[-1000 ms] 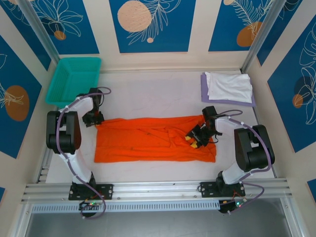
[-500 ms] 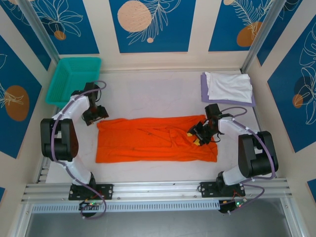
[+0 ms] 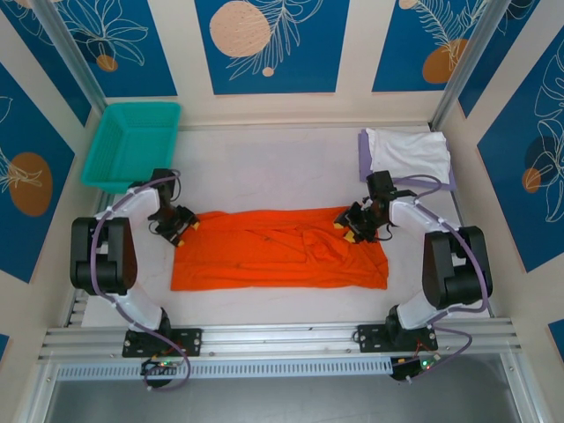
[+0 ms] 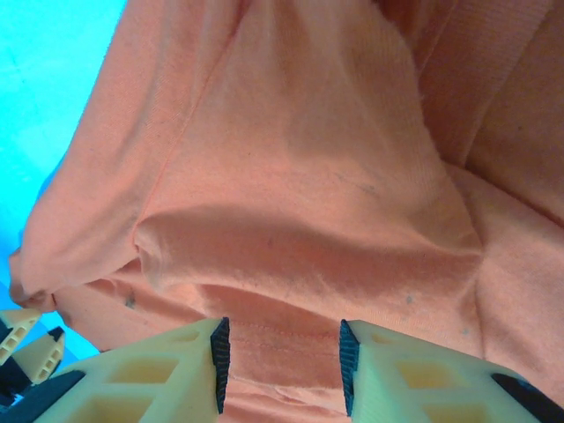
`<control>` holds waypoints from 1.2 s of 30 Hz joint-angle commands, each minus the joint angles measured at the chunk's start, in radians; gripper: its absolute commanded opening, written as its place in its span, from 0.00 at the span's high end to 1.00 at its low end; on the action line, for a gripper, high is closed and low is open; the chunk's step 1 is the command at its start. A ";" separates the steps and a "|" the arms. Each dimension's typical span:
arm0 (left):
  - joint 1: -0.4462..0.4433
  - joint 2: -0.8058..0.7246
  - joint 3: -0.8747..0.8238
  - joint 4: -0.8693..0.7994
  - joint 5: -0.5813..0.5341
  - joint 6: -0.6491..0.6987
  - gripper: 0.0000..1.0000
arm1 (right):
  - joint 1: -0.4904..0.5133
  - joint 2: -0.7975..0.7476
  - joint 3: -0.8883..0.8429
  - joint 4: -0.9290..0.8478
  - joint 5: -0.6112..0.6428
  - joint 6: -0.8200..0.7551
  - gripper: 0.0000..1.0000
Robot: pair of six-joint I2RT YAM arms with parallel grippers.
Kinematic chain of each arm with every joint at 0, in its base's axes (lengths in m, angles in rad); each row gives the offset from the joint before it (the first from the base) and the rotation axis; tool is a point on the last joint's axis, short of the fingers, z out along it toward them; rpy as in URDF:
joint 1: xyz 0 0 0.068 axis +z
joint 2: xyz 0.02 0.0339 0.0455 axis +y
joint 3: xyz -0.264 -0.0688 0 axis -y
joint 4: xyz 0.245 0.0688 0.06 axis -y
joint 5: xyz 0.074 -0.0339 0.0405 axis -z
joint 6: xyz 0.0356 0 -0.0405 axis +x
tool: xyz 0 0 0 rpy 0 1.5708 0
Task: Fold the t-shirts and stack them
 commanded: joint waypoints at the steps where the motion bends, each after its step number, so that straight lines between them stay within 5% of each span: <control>1: 0.015 0.033 0.046 0.032 -0.038 0.007 0.59 | -0.009 0.026 0.036 -0.011 -0.002 -0.028 0.60; 8: 0.013 0.032 0.043 0.042 -0.158 0.168 0.99 | -0.029 0.104 0.066 -0.005 -0.012 -0.027 0.63; 17: 0.012 -0.014 -0.033 0.047 -0.306 0.318 1.00 | -0.096 0.173 0.086 -0.030 -0.013 -0.028 0.64; 25: 0.032 -0.117 0.012 -0.004 -0.222 0.244 0.65 | -0.106 0.163 0.114 -0.042 -0.008 -0.042 0.64; 31: 0.022 -0.073 0.142 -0.019 -0.091 0.272 0.54 | -0.102 0.189 0.158 -0.060 0.018 -0.034 0.64; 36: -0.041 -0.067 0.193 -0.057 -0.122 0.324 0.48 | -0.035 0.309 0.262 -0.116 0.051 -0.019 0.65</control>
